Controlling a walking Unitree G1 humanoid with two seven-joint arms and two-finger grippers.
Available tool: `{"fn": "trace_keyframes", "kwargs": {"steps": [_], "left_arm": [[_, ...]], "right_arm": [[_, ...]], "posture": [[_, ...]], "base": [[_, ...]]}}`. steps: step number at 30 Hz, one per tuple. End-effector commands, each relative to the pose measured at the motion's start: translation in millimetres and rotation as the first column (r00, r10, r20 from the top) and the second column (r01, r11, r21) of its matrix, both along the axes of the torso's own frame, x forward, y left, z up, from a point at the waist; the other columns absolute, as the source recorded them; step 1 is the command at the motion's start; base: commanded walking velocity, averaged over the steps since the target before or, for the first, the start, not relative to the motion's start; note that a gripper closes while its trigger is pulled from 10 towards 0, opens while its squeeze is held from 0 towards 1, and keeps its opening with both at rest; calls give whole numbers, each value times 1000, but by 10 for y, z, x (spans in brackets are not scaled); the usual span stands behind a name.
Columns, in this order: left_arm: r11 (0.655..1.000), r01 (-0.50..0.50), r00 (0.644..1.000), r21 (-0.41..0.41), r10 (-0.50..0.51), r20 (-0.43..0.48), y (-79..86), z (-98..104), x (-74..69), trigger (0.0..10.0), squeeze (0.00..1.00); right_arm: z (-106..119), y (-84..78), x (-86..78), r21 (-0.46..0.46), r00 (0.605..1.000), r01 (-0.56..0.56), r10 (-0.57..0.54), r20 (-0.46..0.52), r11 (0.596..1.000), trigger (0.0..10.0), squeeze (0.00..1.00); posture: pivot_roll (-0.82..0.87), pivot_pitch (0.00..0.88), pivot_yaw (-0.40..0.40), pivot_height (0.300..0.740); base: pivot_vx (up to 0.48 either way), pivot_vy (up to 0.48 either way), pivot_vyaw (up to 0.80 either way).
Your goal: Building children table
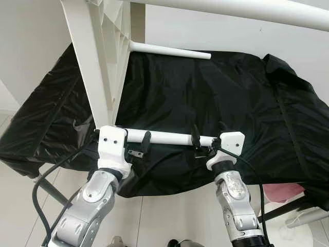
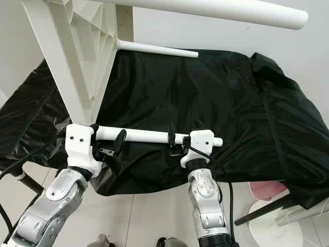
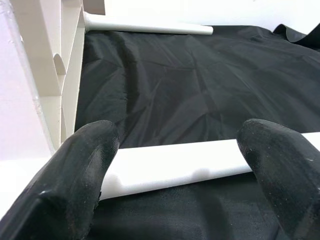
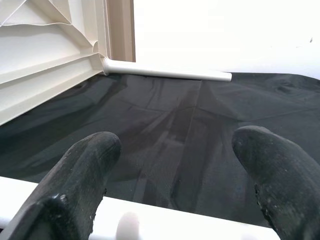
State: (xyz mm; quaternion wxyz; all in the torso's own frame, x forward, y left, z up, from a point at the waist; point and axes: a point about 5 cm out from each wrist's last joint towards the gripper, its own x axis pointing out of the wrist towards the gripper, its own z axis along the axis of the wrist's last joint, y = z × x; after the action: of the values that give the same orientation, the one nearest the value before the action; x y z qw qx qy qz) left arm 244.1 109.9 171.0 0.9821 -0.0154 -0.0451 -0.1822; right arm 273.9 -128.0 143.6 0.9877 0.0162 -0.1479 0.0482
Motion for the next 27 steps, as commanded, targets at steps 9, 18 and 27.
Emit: {"fn": "trace_keyframes", "kwargs": {"steps": [9,18,27], "left_arm": [[992,122,992,18,-122,-26,-25,-49,-29,10000,0],[992,124,992,25,-124,-20,-23,-51,-3,10000,0],[994,104,995,37,-103,-9,-31,-56,-2,10000,0]], "right_arm": [[-80,-35,-50,-13,999,13,-14,-30,1000,10000,0],[-96,-21,-36,-19,999,9,-10,-33,1000,10000,0],[-104,-14,-28,-28,999,-4,3,-36,1000,10000,0]], "posture": [[112,86,-53,740],[113,71,-61,740],[121,62,-69,740]], "base": [[-85,0,0],[-264,0,0],[-203,0,0]]}}
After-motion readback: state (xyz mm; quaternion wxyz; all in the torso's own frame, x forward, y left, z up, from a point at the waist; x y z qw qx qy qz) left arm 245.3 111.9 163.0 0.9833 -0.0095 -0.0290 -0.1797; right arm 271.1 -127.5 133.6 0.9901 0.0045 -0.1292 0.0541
